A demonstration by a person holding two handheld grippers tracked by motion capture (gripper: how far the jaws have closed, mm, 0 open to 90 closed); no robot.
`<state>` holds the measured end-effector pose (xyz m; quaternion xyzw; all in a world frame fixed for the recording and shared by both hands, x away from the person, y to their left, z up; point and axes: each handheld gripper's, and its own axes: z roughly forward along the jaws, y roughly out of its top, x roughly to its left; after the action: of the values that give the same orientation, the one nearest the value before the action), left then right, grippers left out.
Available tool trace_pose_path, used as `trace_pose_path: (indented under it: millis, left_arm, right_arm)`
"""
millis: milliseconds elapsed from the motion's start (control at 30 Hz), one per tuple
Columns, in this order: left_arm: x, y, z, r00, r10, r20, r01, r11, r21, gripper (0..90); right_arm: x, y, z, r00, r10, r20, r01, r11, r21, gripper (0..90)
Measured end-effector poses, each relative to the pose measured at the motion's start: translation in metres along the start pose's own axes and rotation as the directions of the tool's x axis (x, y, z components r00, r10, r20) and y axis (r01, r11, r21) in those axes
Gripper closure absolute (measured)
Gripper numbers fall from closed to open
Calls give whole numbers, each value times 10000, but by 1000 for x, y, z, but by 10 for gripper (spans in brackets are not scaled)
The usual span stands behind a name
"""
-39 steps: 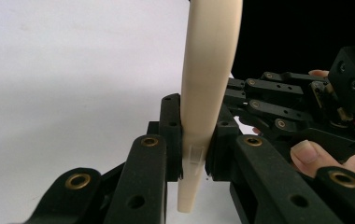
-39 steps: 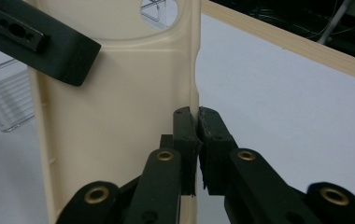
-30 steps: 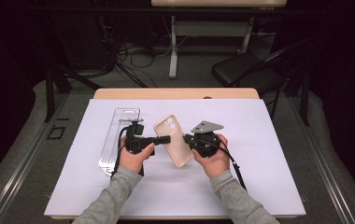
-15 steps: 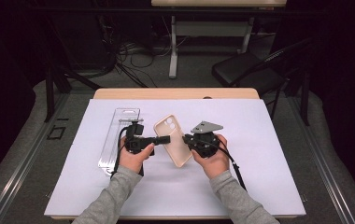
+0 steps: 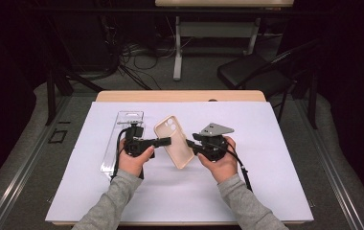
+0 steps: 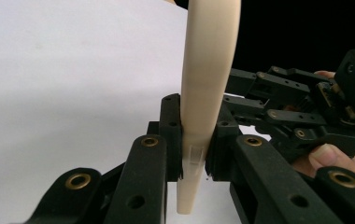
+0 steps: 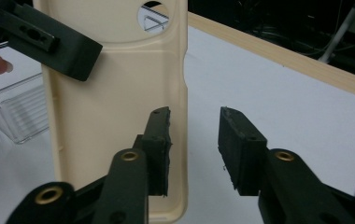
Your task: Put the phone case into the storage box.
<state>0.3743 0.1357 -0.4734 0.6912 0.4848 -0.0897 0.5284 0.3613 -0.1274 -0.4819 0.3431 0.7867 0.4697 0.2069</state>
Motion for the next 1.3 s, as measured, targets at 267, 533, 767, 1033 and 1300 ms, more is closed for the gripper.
trace_pose_path:
  millis: [267, 533, 767, 1033, 1300]
  left_arm:
    - [2, 2, -6, 9992, 401, -6, -401, 9992, 33, 798]
    - [3, 4, -10, 9964, 847, -85, -846, 9963, 147, 798]
    - [2, 5, -15, 9917, 1284, -24, -1283, 9913, 297, 798]
    - [3, 6, -19, 9896, 1441, 32, -1442, 9890, 321, 798]
    - [3, 7, -23, 9872, 1584, 182, -1590, 9867, 339, 798]
  right_arm:
    - [-3, 0, -1, 9992, -236, -327, 233, 9997, -75, 512]
    - [-6, 2, -4, 9973, -48, -731, 49, 10000, 10, 485]
    - [-9, 3, -7, 9953, 92, -967, -95, 10000, -22, 437]
    - [-11, 2, -7, 9921, 64, -1251, -37, 9998, 218, 429]
    - [-16, 2, -9, 9851, 287, -1698, -228, 9991, 372, 449]
